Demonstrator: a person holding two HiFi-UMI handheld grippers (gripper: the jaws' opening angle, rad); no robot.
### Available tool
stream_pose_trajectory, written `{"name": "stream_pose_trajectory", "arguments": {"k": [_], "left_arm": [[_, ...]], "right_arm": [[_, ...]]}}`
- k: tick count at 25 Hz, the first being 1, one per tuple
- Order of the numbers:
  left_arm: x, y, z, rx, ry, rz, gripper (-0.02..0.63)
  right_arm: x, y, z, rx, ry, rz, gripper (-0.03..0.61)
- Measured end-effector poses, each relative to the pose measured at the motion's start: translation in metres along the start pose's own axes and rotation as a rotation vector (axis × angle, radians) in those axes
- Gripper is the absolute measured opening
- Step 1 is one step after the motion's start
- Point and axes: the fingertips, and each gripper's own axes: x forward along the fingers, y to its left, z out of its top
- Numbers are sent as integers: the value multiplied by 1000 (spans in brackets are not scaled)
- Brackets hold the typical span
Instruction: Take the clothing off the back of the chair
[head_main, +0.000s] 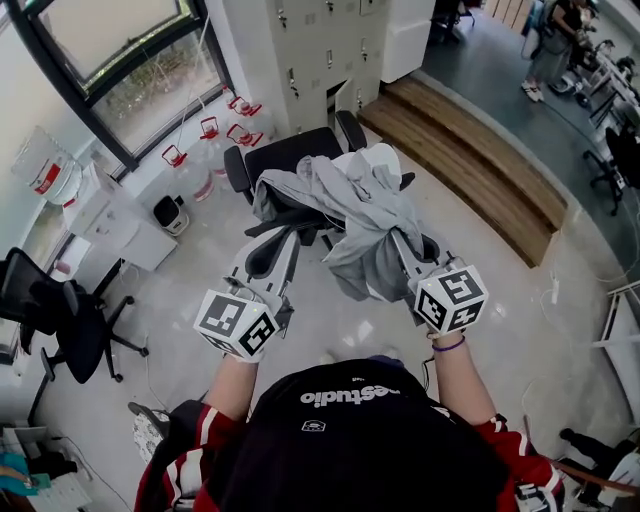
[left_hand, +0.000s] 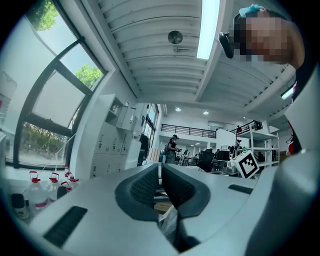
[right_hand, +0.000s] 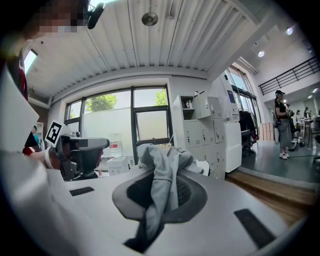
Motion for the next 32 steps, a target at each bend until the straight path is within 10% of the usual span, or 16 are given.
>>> {"name": "stream_pose_trajectory", "arguments": {"k": [32], "left_arm": [[205, -249, -52, 28, 59, -481, 37]], "right_arm": [[-243, -203, -15, 82, -134, -459, 38]]}}
